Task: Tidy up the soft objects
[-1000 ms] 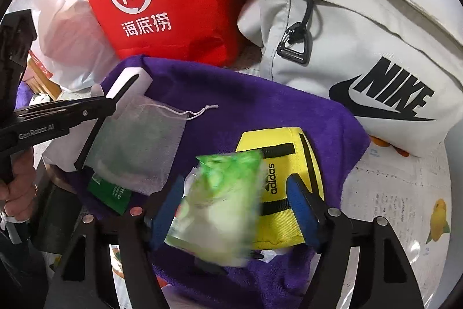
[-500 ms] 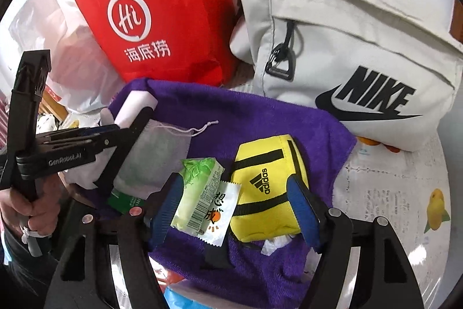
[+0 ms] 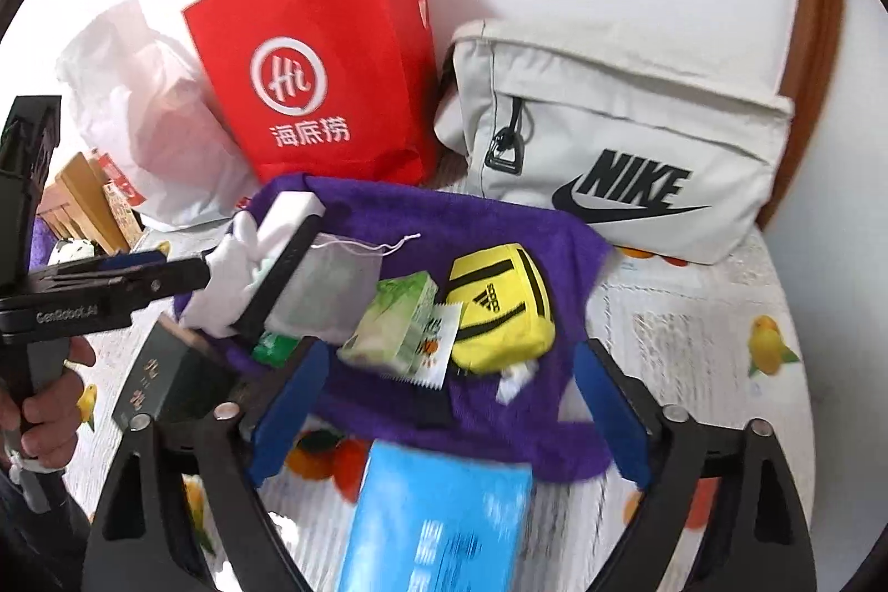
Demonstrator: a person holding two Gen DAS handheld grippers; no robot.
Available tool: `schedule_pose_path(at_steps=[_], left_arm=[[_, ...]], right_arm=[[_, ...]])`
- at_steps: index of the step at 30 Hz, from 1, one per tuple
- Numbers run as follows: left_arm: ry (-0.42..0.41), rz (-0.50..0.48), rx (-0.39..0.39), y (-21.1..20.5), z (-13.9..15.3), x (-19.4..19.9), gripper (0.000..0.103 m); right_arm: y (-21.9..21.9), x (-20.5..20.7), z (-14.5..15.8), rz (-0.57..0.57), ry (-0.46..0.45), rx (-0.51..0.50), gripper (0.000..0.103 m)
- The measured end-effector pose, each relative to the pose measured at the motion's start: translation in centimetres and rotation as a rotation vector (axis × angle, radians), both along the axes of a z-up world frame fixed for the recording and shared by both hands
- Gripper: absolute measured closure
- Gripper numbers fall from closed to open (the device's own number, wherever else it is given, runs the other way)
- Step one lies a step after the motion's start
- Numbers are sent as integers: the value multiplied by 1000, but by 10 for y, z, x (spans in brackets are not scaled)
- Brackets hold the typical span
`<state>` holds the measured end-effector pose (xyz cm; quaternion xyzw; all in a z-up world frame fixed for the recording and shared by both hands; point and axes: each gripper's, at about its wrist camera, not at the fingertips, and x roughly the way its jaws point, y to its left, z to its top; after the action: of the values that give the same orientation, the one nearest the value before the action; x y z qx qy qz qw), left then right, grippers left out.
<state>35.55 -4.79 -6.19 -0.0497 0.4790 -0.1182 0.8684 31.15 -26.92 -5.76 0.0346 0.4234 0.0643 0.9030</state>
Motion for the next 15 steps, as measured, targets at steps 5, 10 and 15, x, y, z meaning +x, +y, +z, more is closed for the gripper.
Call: schedule_pose_path(at_steps=[5,10,15], left_arm=[[-17,39,7,14,14,-60,11],[-68,80,41,24,28,-122,7],[-121,99,56,27,38,-178,6]], right_arm=[[9,-54,17,-7,-42,7,2],[16,-106,27,-30,-38,24,1],[15,-153,30,-68,-23,62,1]])
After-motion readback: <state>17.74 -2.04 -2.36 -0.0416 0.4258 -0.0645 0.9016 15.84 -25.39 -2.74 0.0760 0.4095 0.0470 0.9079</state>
